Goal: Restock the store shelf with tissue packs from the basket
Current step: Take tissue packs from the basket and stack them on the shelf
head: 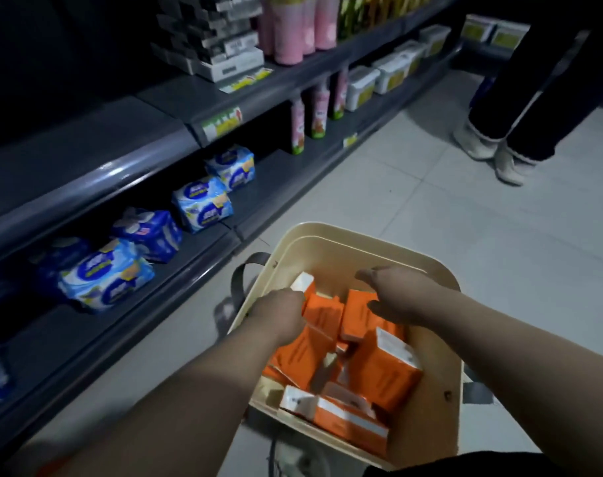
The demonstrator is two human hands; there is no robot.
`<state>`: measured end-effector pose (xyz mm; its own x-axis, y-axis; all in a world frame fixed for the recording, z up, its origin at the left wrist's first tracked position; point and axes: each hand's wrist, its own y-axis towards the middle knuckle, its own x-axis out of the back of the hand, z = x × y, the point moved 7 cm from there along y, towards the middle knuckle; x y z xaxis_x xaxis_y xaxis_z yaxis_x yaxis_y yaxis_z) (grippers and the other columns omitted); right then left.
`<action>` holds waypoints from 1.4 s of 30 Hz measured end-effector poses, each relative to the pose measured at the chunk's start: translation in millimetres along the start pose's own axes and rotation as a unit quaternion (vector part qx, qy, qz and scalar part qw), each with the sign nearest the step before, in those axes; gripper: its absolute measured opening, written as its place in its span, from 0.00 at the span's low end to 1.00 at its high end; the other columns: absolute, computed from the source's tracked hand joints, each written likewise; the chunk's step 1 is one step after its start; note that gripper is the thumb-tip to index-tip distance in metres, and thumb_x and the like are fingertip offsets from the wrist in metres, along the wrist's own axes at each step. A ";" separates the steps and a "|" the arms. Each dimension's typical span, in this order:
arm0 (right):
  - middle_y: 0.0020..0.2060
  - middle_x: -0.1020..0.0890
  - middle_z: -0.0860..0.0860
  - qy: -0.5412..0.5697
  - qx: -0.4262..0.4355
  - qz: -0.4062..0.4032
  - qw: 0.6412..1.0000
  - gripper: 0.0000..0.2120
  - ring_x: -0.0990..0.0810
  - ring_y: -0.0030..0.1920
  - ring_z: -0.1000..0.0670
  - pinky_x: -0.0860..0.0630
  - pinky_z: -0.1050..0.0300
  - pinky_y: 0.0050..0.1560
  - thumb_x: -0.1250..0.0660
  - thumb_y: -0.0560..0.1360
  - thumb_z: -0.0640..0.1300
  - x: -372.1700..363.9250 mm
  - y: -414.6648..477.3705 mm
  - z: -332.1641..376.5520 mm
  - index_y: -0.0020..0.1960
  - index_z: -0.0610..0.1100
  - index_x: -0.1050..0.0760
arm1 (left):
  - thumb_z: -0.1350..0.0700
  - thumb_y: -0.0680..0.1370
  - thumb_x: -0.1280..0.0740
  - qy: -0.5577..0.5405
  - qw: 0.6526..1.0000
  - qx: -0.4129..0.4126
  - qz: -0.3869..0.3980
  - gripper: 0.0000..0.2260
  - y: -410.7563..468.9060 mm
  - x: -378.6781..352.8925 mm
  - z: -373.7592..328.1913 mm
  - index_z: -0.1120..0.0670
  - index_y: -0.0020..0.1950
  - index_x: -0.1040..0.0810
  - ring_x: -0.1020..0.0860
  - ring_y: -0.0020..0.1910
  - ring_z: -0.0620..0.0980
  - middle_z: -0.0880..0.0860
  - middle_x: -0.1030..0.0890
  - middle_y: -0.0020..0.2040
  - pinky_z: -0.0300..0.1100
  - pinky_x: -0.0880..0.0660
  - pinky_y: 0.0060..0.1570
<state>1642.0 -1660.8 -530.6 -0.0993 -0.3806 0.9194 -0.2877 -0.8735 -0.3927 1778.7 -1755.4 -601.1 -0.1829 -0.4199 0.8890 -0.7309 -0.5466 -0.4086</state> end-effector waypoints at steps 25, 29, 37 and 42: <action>0.63 0.26 0.47 0.027 0.006 0.167 0.986 0.25 0.25 0.61 0.45 0.25 0.52 0.58 0.36 0.77 0.46 -95.9 -0.7 -16.3 0.72 0.50 0.36 | 0.58 0.72 0.31 -0.183 0.983 -0.019 0.019 0.17 3.0 -10.9 6.5 0.49 0.57 0.33 0.22 0.46 0.53 0.51 0.22 0.48 0.49 0.23 0.45; 0.63 0.29 0.45 -0.014 0.024 0.196 0.980 0.28 0.25 0.59 0.43 0.26 0.53 0.52 0.36 0.77 0.44 -108.9 -4.8 -3.5 0.74 0.53 0.41 | 0.56 0.71 0.28 -0.276 0.960 -0.002 -0.035 0.24 -26.6 14.4 13.7 0.43 0.60 0.37 0.20 0.44 0.48 0.48 0.21 0.49 0.49 0.21 0.44; 0.71 0.42 0.40 -0.052 -0.006 0.206 0.977 0.24 0.25 0.60 0.41 0.26 0.51 0.56 0.41 0.78 0.38 -110.0 -6.0 8.4 0.73 0.44 0.40 | 0.53 0.71 0.26 -0.387 0.918 0.024 -0.078 0.20 -53.1 37.2 39.1 0.46 0.57 0.32 0.21 0.50 0.43 0.44 0.21 0.52 0.49 0.20 0.50; 0.57 0.24 0.42 -0.004 -0.017 0.147 0.989 0.08 0.22 0.53 0.43 0.26 0.54 0.49 0.37 0.76 0.43 -63.4 6.7 13.2 0.54 0.43 0.26 | 0.52 0.70 0.26 -0.406 0.904 0.025 -0.134 0.17 -59.6 63.3 59.4 0.44 0.53 0.29 0.20 0.48 0.44 0.46 0.20 0.50 0.50 0.21 0.50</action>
<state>1659.0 -1646.5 -591.7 -0.1763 -0.6187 0.7656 -0.2798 -0.7142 -0.6415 1849.7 -1792.4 -532.8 0.5540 -0.6494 0.5210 -0.6426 -0.7314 -0.2283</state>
